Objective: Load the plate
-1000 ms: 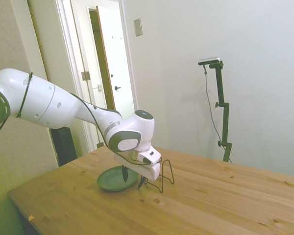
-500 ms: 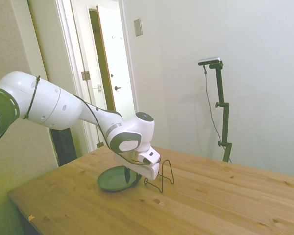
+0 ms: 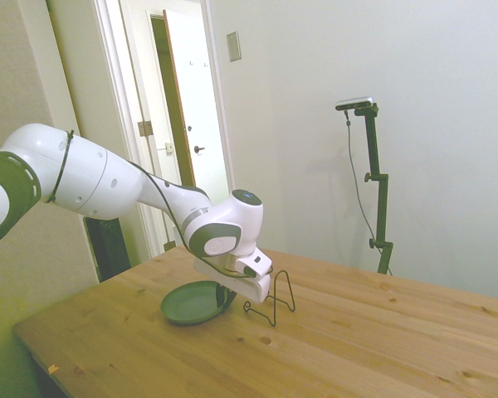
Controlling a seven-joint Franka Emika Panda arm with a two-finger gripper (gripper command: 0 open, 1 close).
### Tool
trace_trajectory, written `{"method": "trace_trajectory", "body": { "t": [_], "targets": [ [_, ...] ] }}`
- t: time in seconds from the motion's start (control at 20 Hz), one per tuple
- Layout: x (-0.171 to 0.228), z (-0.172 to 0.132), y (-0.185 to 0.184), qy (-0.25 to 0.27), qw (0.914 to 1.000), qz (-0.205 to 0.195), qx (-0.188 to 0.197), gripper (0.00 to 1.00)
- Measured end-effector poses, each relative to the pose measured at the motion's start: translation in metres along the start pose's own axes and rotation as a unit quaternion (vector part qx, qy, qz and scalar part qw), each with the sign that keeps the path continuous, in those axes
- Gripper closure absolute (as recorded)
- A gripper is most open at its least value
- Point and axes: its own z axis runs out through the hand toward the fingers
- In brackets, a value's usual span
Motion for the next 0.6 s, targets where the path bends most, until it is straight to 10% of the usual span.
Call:
{"method": "trace_trajectory", "body": {
  "t": [0.6],
  "targets": [
    [-0.044, -0.078, -0.029, 0.109, 0.9911, 0.005, -0.076, 1.0]
  ]
}}
